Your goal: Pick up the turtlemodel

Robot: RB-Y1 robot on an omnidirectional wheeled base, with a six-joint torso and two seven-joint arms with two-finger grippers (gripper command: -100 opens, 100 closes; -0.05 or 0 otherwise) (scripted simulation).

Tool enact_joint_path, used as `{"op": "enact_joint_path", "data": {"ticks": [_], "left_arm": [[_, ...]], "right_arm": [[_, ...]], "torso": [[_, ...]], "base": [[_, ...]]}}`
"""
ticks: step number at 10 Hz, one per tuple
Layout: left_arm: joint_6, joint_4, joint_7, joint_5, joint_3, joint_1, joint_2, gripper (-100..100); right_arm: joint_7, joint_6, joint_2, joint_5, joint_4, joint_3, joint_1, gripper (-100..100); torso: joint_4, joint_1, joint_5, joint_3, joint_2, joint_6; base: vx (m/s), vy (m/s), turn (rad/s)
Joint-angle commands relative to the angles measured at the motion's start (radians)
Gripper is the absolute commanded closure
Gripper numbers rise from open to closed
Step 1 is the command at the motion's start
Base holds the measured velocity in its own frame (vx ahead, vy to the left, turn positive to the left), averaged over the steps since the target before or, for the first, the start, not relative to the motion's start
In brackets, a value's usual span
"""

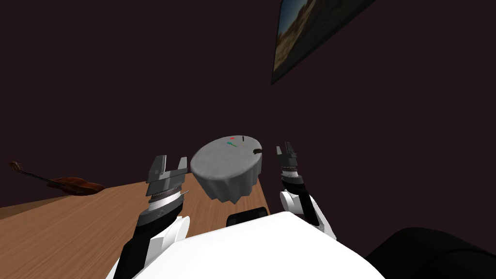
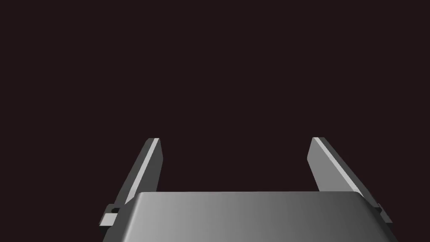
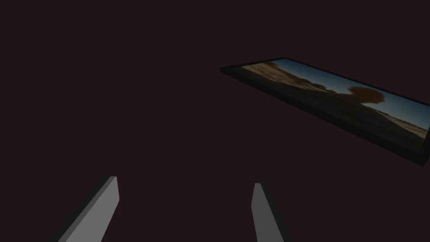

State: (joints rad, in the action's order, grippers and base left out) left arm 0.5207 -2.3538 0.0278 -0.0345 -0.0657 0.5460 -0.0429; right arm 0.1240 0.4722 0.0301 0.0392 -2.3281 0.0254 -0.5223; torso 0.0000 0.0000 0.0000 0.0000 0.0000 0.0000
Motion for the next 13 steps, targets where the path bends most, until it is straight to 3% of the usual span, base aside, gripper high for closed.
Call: {"op": "enact_joint_path", "data": {"ticks": [1,4,8,9,11,12,13], "left_arm": [[0.0,0.0,0.0,0.0,0.0,0.0,0.0,0],[0.0,0.0,0.0,0.0,0.0,0.0,0.0,0],[0.0,0.0,0.0,0.0,0.0,0.0,0.0,0],[0.0,0.0,0.0,0.0,0.0,0.0,0.0,0],[0.0,0.0,0.0,0.0,0.0,0.0,0.0,0],[0.0,0.0,0.0,0.0,0.0,0.0,0.0,0],[0.0,0.0,0.0,0.0,0.0,0.0,0.0,0]], "right_arm": [[-0.003,0.01,-0.031,0.019,0.014,0.005,0.022,-100],[-0.013,0.031,-0.09,0.071,0.051,0.01,0.081,-100],[-0.04,0.066,-0.197,0.185,0.142,0.006,0.195,-100],[-0.04,0.066,-0.197,0.193,0.142,0.006,0.205,-100],[-0.059,0.084,-0.262,0.259,0.205,0.001,0.271,-100],[-0.059,0.084,-0.262,0.277,0.208,0.001,0.279,-100],[-0.071,0.093,-0.298,0.312,0.245,-0.003,0.317,-100]], "torso": [[0.0,0.0,0.0,0.0,0.0,0.0],[0.001,0.005,0.001,0.004,0.006,0.0],[0.001,0.007,0.002,0.002,0.003,0.0],[0.001,0.007,0.002,0.002,0.003,0.0],[0.001,0.004,0.001,0.002,0.003,0.0],[0.001,0.005,0.001,0.002,0.003,0.0],[0.001,0.005,0.001,0.002,0.003,0.0]], "base": [[-0.068,0.029,0.025],[-0.099,0.073,0.017],[-0.055,0.104,0.028],[-0.049,0.066,0.006],[-0.056,0.076,0.038],[-0.047,0.069,0.011],[-0.046,0.061,0.025]]}}
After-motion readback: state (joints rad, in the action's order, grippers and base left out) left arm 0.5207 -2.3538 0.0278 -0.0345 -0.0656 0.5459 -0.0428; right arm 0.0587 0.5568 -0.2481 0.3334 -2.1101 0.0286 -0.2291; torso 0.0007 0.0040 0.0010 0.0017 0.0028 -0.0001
